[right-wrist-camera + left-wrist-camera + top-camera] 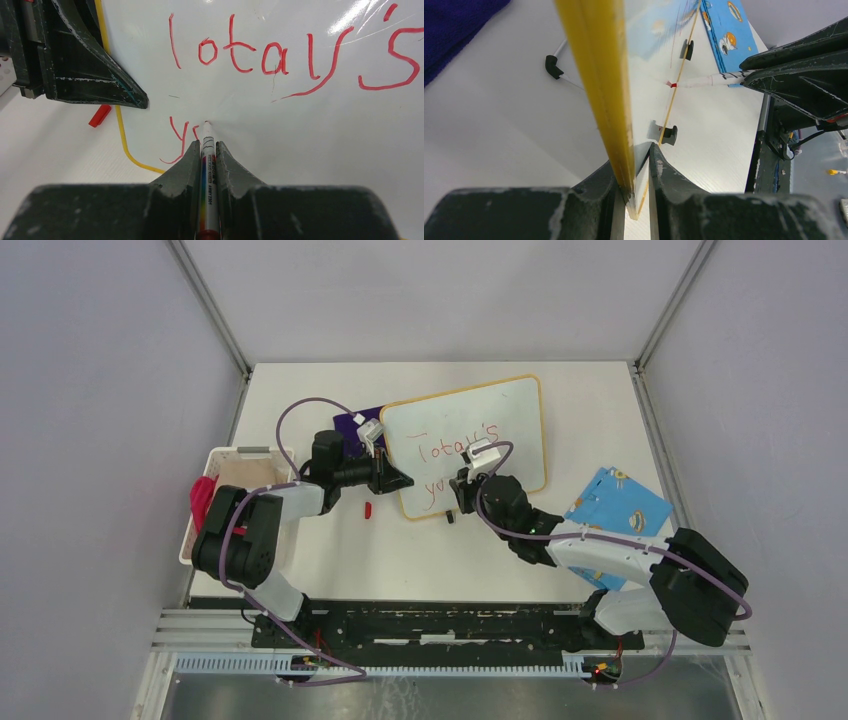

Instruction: Write a sentence on the whiteboard

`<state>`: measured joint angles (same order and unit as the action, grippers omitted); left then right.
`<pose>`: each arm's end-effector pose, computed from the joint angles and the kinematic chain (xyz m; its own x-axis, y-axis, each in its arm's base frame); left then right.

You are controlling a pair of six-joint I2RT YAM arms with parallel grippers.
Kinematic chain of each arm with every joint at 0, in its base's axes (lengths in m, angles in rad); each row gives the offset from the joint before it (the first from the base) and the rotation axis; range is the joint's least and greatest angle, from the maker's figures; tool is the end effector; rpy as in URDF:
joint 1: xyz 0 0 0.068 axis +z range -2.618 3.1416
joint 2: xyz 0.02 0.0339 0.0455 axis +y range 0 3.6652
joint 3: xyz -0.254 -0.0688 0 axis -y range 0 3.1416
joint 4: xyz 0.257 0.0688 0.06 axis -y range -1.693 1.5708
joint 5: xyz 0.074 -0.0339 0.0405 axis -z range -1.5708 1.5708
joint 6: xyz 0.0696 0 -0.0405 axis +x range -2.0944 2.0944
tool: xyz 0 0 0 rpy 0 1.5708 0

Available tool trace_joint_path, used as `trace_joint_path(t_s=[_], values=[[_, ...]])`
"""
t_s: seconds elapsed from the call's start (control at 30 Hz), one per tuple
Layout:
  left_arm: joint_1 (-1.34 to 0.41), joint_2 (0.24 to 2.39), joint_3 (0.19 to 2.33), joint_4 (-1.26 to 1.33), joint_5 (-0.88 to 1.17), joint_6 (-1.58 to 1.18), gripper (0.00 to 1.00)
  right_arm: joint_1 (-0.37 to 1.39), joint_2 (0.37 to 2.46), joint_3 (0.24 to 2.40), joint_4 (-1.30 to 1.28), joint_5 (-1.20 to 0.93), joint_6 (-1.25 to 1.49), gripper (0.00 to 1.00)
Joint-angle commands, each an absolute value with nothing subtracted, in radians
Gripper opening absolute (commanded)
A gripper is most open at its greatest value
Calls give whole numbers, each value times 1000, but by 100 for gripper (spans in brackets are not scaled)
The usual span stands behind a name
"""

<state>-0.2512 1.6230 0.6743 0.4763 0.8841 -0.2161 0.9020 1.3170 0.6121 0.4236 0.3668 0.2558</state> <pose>0.3130 -0.1359 0.1395 -0.6073 0.0155 -0.7943 0.7109 0.4569 -0.5346 0.2207 0.2390 0.2000 -0.2978 0.0041 -0.9546 -0.4583 0.8766 0.1468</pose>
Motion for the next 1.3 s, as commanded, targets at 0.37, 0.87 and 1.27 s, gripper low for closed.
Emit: trace_joint_path(t_s=[0.37,0.87,1.27], values=[[-265,1671,663,360,713,-106,2,900,1333,637,459,329,260,0],[-265,1672,664,358,712,-106,2,910,1264,624,454,333,271,0],[-267,1667,664,353,710,-104,2,900,1246,623,434,378,259,0]])
